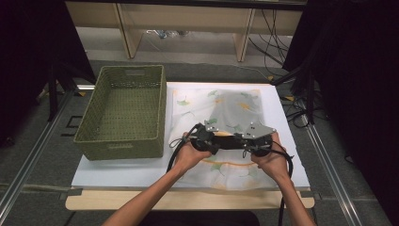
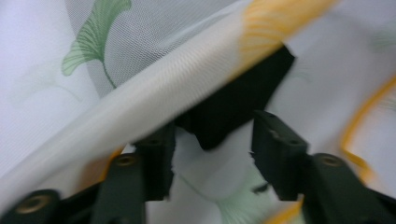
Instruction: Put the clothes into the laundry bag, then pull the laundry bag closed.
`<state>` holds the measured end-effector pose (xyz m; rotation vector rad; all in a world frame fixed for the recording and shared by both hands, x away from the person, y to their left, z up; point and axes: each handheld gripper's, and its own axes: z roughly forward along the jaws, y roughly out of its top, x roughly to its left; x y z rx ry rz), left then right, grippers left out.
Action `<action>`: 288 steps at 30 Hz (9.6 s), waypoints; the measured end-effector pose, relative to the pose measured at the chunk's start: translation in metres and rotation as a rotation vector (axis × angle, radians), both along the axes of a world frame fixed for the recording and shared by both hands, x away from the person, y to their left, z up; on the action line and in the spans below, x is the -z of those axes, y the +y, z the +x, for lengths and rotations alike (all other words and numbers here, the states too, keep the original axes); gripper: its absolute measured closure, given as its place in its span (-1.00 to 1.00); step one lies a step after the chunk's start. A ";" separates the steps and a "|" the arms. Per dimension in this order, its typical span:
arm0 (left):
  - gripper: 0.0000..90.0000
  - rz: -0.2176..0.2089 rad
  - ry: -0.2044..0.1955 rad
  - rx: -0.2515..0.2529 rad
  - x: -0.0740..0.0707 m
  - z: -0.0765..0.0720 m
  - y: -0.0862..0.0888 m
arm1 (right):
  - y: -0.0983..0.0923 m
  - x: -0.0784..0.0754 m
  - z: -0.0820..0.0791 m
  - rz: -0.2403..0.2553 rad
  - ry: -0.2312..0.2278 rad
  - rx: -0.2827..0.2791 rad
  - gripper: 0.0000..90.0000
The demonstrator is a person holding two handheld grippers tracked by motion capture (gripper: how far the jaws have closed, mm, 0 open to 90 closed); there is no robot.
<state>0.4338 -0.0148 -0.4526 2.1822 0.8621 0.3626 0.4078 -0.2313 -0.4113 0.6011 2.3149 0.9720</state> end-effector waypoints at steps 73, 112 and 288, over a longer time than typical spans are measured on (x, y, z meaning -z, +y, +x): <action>0.89 -0.008 0.046 0.106 0.000 -0.059 0.114 | 0.026 0.023 -0.023 0.046 0.125 -0.093 0.71; 0.65 0.026 0.036 0.136 0.001 -0.054 0.117 | 0.098 0.051 -0.037 -0.049 0.128 -0.204 0.54; 0.91 -0.027 0.044 0.162 -0.009 -0.059 0.119 | 0.119 0.054 -0.018 0.223 0.225 -0.134 1.00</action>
